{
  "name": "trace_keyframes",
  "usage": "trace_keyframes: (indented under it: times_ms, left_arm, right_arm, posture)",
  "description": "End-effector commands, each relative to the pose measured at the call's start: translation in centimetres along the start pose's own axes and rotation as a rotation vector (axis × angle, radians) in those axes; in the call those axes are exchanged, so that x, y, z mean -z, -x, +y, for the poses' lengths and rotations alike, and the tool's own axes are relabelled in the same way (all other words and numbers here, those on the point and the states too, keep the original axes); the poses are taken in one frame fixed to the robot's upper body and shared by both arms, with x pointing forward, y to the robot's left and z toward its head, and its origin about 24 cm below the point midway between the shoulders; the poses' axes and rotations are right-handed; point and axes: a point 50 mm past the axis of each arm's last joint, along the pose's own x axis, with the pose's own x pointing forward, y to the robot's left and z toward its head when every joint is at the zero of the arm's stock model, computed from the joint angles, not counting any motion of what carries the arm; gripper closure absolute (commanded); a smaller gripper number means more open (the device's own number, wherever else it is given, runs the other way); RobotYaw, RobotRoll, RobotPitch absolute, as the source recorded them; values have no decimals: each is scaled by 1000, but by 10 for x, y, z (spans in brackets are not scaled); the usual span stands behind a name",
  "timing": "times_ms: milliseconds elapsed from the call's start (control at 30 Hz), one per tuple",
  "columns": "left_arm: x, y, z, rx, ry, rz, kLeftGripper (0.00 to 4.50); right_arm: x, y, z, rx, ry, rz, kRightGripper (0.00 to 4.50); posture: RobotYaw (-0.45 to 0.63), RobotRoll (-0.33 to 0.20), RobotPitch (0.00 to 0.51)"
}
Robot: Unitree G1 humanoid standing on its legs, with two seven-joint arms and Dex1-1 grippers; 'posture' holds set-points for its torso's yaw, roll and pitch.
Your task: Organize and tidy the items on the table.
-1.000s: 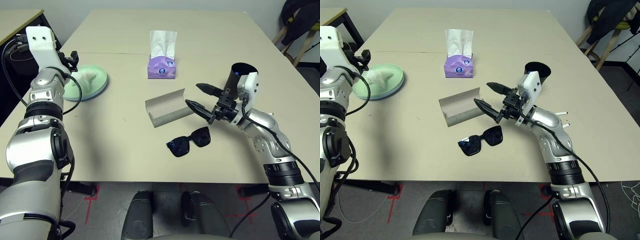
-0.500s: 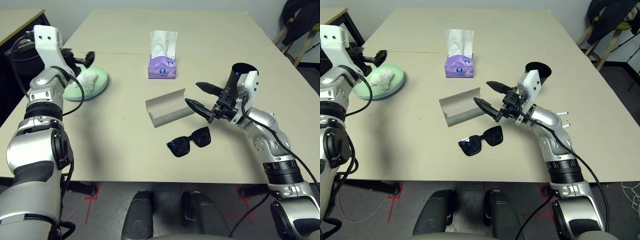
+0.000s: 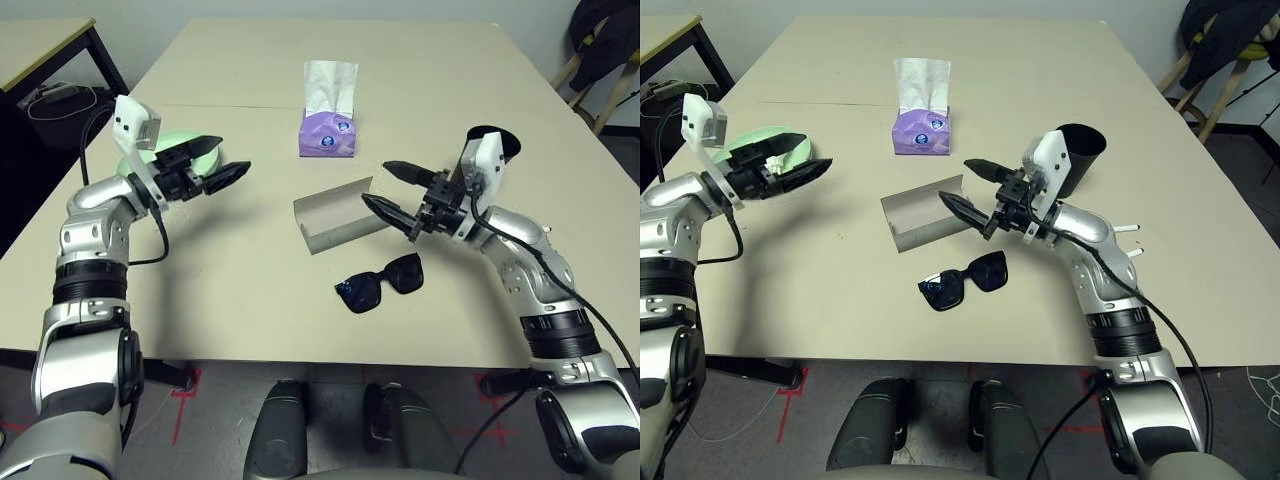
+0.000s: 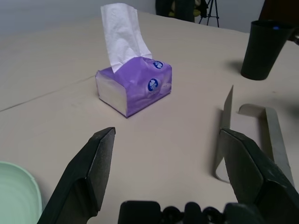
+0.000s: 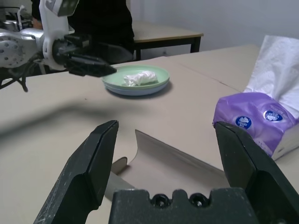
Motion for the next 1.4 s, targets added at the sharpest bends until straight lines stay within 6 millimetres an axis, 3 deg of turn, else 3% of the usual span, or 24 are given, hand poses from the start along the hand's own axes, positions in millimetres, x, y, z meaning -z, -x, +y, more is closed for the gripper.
trace_keyframes:
  times_ms: [33,533,867,1133,1400]
  left_arm:
    - [8,-3,-13,94,-14,15,18]
    - [34,-1,-48,365,-103,39,18]
    - [46,3,-65,466,-126,54,18]
    - [50,3,-76,502,-130,28,18]
    - [48,1,-82,488,-131,4,18]
  right_arm:
    - [-4,2,-2,-15,17,44,0]
    - [-7,18,7,-2,-4,238,0]
    - [-8,15,15,-21,88,374,0]
    - [-23,16,36,-265,242,645,0]
    - [-46,16,41,-425,361,862,0]
  posture:
    - [191,0,135]
    - [154,0,162]
    - [146,0,170]
    - [159,0,183]
    - [176,0,188]
